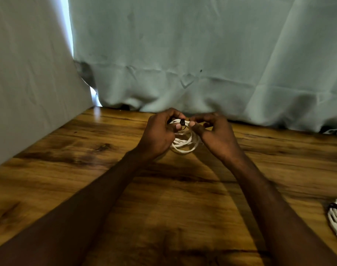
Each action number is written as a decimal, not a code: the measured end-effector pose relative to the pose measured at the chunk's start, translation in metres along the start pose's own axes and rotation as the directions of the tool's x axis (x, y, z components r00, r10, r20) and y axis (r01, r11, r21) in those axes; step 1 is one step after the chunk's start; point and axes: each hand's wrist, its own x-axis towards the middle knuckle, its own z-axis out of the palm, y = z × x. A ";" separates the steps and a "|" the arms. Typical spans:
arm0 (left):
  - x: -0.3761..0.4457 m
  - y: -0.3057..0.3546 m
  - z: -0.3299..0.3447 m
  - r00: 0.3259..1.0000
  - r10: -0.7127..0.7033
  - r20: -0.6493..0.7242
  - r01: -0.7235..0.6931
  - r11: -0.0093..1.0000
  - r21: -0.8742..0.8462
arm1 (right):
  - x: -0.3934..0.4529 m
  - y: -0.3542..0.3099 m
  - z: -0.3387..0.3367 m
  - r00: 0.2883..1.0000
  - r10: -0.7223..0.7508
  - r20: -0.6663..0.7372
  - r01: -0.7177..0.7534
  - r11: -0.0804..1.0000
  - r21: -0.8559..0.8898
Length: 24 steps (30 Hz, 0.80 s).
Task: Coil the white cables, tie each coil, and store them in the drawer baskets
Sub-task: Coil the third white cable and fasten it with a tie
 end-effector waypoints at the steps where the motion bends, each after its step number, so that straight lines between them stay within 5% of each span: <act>1: 0.001 -0.003 -0.001 1.000 -0.028 0.002 0.028 0.999 0.021 | -0.002 0.000 0.002 1.000 -0.018 0.023 0.019 1.000 -0.014; 6: 0.001 -0.012 -0.002 0.996 -0.080 0.039 0.072 0.983 0.169 | -0.011 -0.004 0.010 0.991 -0.122 0.048 0.126 0.989 -0.073; 15: 0.001 -0.004 -0.007 0.986 -0.035 0.164 -0.027 0.932 0.361 | -0.019 -0.010 0.015 0.987 -0.149 -0.060 0.153 0.985 0.079; 20: 0.004 0.002 -0.009 0.933 -0.306 0.190 0.286 0.950 0.126 | -0.017 -0.005 0.020 0.993 -0.113 -0.035 0.110 0.991 -0.077; 24: 0.007 0.014 -0.021 0.788 -0.556 0.262 0.610 0.763 -0.213 | -0.022 -0.011 0.026 0.975 -0.220 0.013 0.216 0.942 -0.258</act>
